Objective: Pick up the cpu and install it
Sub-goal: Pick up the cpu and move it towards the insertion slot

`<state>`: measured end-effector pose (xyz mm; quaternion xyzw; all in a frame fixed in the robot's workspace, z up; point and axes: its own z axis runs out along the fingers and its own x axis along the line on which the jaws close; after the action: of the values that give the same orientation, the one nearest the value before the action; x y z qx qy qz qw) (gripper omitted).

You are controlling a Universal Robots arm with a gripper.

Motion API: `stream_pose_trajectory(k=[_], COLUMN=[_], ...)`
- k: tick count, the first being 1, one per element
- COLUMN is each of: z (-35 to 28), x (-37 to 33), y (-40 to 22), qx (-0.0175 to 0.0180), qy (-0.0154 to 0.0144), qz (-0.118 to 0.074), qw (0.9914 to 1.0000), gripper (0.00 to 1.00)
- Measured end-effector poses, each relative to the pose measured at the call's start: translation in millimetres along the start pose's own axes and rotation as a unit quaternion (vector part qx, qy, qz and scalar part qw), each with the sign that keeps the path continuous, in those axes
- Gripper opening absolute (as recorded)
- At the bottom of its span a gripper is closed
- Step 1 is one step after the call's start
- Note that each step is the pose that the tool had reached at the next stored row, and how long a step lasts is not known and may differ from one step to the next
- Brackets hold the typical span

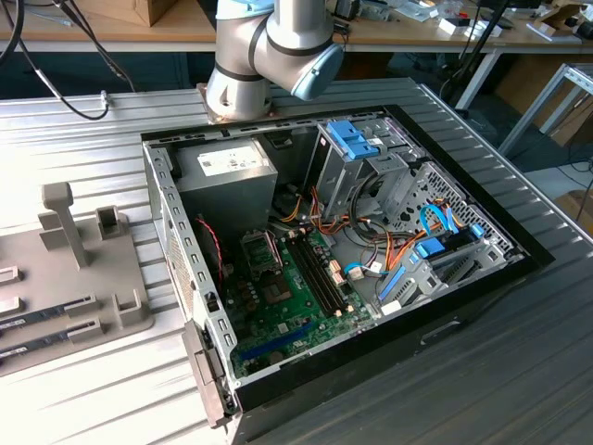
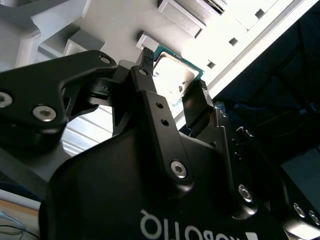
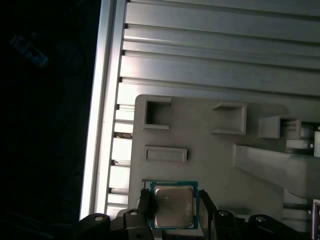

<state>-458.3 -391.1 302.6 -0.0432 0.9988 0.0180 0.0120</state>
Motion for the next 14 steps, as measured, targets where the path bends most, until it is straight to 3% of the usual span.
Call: stream_pose_trajectory(k=[14], z=[-3.7], x=[-0.1], y=[0.1], qx=[0.0000], qy=[0.0000], qz=[0.000], qw=[1.00000], gripper=[0.47])
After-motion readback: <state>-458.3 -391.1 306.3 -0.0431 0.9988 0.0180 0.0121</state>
